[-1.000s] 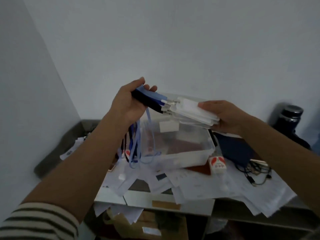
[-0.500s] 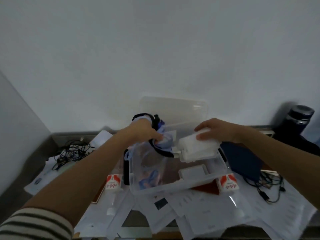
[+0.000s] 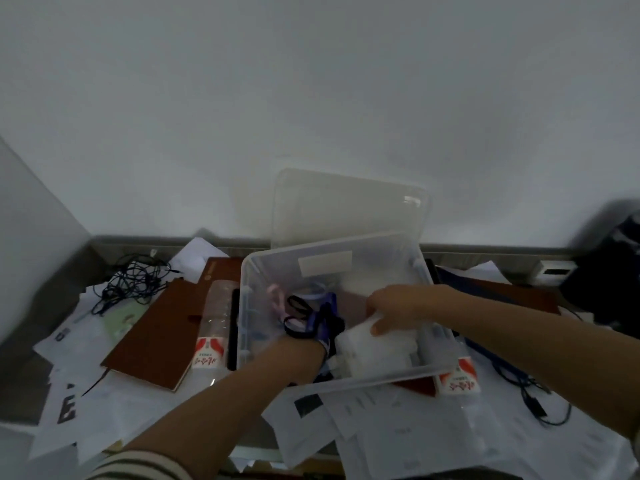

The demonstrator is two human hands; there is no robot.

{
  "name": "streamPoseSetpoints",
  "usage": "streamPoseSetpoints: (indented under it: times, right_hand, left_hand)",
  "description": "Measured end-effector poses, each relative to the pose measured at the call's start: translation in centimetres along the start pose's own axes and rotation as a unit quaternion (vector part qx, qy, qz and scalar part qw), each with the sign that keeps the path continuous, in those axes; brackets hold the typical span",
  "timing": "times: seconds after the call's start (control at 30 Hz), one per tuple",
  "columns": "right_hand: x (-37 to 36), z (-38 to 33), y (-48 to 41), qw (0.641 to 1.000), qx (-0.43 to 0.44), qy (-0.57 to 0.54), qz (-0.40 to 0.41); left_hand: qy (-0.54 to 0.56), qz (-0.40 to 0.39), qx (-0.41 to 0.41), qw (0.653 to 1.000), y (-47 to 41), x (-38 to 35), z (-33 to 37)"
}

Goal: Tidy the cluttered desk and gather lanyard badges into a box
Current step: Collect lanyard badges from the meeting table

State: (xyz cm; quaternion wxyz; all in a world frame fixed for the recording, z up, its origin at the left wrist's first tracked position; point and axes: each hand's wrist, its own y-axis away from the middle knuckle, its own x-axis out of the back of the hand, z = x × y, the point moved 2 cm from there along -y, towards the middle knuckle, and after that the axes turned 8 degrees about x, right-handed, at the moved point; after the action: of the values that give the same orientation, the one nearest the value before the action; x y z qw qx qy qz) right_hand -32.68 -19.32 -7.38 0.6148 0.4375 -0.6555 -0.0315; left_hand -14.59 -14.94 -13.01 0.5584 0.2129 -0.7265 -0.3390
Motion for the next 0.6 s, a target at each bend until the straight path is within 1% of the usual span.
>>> streamPoseSetpoints:
  times: [0.1,0.13,0.2,0.23,0.3,0.33,0.37,0.4,0.43,0.47,0.5,0.53,0.57,0.6]
  right_hand:
    - [-0.7,0.2,-0.8,0.996,-0.012,0.076,-0.042]
    - [-0.9,0.4,-1.0,0.995,-0.015,0.089,-0.047]
    - [-1.0,0.7,-0.9,0.992,-0.009,0.111,-0.055]
    - [-1.0,0.8,-0.9,0.991,-0.003,0.122,-0.060]
    - [-0.4,0.9,-0.7,0.990,0.012,0.135,-0.037]
    - [0.2,0.9,-0.5,0.991,0.023,0.130,0.004]
    - [1.0,1.1,-0.2,0.991,0.034,0.113,0.067]
    - [2.0,1.5,0.3,0.984,0.042,0.083,0.154]
    - [2.9,2.0,1.0,0.964,0.049,0.059,0.254]
    - [3.6,2.7,1.7,0.932,0.053,0.042,0.356]
    - [3.8,3.5,2.3,0.901,0.040,0.035,0.430]
    - [3.6,4.2,2.7,0.886,0.015,0.025,0.462]
    - [2.9,5.0,2.8,0.886,-0.009,0.002,0.463]
    - [2.0,5.7,2.8,0.893,-0.019,-0.058,0.446]
  left_hand:
    - [0.059,0.020,-0.001,0.998,-0.4,0.9,0.2]
    - [0.085,0.009,0.010,0.996,-0.4,1.4,-0.1]
    - [0.140,-0.023,0.059,0.988,-0.2,2.7,-1.2]
    - [0.178,-0.021,0.075,0.981,0.0,3.3,-1.8]
    - [0.220,-0.023,0.074,0.972,0.8,4.3,-2.6]
    - [0.245,-0.025,0.055,0.968,1.1,4.2,-2.9]
    - [0.277,-0.011,0.034,0.960,1.6,3.9,-2.9]
    - [0.296,-0.001,0.013,0.955,1.8,3.3,-2.7]
    - [0.301,-0.001,-0.008,0.954,2.2,2.9,-2.2]
    - [0.293,-0.005,-0.023,0.956,2.0,2.2,-1.5]
    - [0.271,-0.001,-0.040,0.962,1.8,1.7,-0.5]
    - [0.251,0.007,-0.055,0.966,1.4,1.4,0.6]
    - [0.239,0.023,-0.064,0.969,1.1,1.1,1.5]
    - [0.235,0.041,-0.072,0.968,0.7,1.1,2.4]
